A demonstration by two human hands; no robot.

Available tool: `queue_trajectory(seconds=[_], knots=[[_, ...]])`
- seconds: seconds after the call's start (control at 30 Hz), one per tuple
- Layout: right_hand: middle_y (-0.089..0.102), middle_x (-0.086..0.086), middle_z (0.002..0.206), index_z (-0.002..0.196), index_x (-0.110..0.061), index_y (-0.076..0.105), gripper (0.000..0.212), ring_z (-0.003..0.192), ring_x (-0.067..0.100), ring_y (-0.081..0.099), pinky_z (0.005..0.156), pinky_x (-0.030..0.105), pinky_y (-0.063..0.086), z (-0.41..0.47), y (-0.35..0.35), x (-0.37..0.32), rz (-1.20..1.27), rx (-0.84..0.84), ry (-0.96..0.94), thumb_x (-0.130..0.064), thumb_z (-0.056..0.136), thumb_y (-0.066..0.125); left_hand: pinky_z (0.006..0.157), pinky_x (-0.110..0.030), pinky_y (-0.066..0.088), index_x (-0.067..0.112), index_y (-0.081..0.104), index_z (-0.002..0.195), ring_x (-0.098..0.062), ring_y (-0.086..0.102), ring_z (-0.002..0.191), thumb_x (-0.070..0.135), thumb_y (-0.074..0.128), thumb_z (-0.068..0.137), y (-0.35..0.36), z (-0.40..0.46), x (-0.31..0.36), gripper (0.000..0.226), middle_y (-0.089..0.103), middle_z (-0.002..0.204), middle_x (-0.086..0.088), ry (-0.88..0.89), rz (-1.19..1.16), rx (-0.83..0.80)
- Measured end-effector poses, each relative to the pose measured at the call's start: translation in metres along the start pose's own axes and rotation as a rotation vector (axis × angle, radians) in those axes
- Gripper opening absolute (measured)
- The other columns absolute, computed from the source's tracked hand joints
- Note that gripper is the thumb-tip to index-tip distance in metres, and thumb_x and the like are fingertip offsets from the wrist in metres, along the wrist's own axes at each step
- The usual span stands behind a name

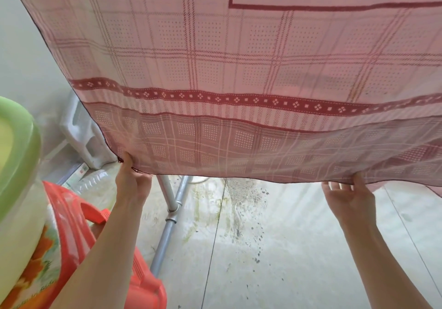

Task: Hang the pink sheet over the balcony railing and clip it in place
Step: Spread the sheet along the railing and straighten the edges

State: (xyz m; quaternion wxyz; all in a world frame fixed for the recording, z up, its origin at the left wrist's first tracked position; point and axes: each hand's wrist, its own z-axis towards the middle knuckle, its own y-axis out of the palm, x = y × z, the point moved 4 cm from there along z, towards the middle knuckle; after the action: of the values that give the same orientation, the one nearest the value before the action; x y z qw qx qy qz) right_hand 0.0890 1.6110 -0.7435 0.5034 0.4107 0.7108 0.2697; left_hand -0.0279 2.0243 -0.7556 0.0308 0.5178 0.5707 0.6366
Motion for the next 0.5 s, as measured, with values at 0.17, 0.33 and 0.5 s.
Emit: queue_trajectory(seconds=[0.17, 0.33, 0.5], knots=[[0.059, -0.009, 0.124, 0.112, -0.023, 0.058, 0.022, 0.116, 0.01, 0.053, 0.092, 0.037, 0.045, 0.0021, 0.0032, 0.0003, 0.063, 0.012, 0.019, -0.016, 0.095, 0.045, 0.107, -0.041, 0.035, 0.016, 0.043, 0.138, -0.017, 0.047, 0.128, 0.04, 0.039, 0.095, -0.0001, 0.0004, 0.0015, 0.049, 0.046, 0.143, 0.002, -0.018, -0.038, 0.02], [0.062, -0.009, 0.117, 0.106, -0.022, 0.058, 0.018, 0.113, 0.009, 0.054, 0.088, 0.037, 0.045, 0.0039, 0.001, -0.0001, 0.067, 0.019, 0.021, -0.016, 0.095, 0.045, 0.108, -0.04, 0.033, 0.017, 0.043, 0.137, -0.018, 0.045, 0.128, 0.039, 0.042, 0.091, -0.0044, 0.0018, -0.0002, 0.051, 0.047, 0.142, 0.002, -0.024, -0.037, -0.003], [0.065, -0.01, 0.113, 0.095, -0.021, 0.061, 0.019, 0.112, 0.007, 0.057, 0.097, 0.032, 0.043, 0.0048, -0.0039, -0.008, 0.106, 0.04, -0.003, -0.009, 0.088, 0.049, 0.112, -0.039, 0.032, 0.01, 0.035, 0.142, -0.021, 0.039, 0.134, 0.029, 0.024, 0.102, -0.0024, 0.0041, 0.0004, 0.045, 0.039, 0.147, -0.005, 0.064, 0.09, 0.096]])
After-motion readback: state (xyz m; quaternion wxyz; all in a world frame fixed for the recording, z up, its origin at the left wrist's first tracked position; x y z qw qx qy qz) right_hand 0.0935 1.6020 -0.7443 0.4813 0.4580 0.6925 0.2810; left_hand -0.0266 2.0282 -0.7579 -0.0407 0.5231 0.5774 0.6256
